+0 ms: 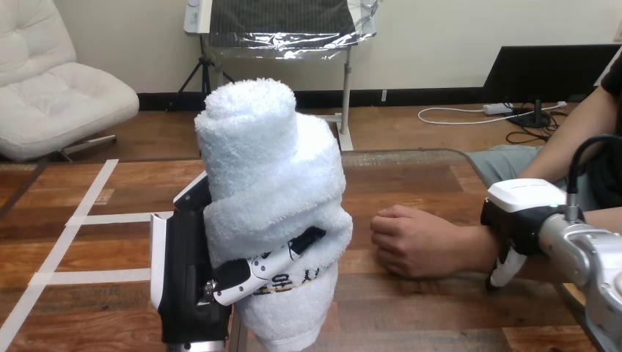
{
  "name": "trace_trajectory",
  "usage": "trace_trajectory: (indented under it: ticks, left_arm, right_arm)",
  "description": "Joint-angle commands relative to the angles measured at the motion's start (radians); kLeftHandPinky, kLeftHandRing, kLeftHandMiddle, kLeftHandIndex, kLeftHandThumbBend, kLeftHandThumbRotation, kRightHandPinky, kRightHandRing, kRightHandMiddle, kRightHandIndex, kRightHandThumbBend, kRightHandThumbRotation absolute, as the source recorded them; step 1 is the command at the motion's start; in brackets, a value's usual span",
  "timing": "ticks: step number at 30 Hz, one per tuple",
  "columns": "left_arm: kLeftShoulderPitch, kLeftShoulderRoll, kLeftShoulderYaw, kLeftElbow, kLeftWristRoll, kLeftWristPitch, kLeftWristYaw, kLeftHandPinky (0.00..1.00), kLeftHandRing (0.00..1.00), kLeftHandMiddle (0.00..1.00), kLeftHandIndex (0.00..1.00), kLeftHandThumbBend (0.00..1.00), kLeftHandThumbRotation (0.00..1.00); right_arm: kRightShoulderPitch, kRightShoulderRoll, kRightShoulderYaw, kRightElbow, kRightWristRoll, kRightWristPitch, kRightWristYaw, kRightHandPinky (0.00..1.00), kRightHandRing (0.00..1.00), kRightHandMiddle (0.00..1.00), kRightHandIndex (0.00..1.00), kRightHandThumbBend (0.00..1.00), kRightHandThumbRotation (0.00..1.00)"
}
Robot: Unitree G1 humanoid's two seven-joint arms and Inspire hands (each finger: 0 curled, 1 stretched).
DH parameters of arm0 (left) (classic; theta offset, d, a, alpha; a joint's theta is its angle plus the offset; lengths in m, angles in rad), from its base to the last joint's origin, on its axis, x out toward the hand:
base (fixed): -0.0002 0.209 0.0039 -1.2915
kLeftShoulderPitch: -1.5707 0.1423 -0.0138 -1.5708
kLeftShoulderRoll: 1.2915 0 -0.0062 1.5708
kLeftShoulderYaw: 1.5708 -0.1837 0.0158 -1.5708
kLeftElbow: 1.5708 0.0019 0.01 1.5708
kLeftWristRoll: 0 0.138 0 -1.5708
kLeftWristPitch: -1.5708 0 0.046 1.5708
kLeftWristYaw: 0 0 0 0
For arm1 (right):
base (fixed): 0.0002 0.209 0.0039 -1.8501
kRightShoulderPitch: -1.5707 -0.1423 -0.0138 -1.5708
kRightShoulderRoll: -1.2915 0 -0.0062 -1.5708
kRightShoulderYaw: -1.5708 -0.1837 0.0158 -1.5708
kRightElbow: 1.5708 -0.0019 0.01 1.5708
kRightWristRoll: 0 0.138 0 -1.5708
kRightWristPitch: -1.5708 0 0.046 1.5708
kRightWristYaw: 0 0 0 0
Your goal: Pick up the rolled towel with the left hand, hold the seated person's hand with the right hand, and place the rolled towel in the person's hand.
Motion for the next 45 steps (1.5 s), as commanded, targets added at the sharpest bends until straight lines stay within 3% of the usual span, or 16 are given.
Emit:
trace_trajectory:
  ticks: [1,8,14,26,32,45]
  left_arm:
    - [-0.034,-0.036,-0.002,0.014,0.005,-0.024,-0.005,0.28,0.36,0.43,0.49,0.62,0.0]
    - [-0.052,-0.041,-0.009,0.03,0.01,-0.011,-0.014,0.29,0.36,0.42,0.49,0.64,0.0]
    - [-0.072,-0.046,-0.009,0.052,0.029,-0.018,-0.012,0.29,0.36,0.43,0.5,0.64,0.02]
    - [-0.103,-0.055,-0.023,0.074,0.043,-0.006,-0.018,0.29,0.36,0.42,0.49,0.65,0.04]
    - [-0.122,-0.055,-0.03,0.091,0.034,0.006,-0.034,0.29,0.36,0.43,0.5,0.65,0.06]
    - [-0.2,-0.053,-0.026,0.178,0.08,0.04,-0.017,0.31,0.37,0.43,0.5,0.66,0.12]
  right_arm:
    - [-0.021,-0.021,-0.068,-0.107,0.03,0.029,0.013,0.23,0.31,0.42,0.46,0.7,0.0]
    - [-0.016,-0.031,-0.099,-0.193,0.036,0.063,0.058,0.23,0.32,0.43,0.47,0.7,0.0]
    - [-0.014,-0.047,-0.115,-0.248,0.035,0.062,0.083,0.23,0.33,0.43,0.47,0.71,0.0]
    - [-0.01,-0.08,-0.121,-0.311,0.023,0.034,0.085,0.23,0.32,0.41,0.47,0.73,0.0]
    - [-0.006,-0.083,-0.136,-0.343,0.029,0.037,0.085,0.2,0.29,0.38,0.45,0.74,0.0]
    - [0.013,-0.09,-0.176,-0.434,0.037,0.035,0.095,0.15,0.23,0.32,0.39,0.72,0.0]
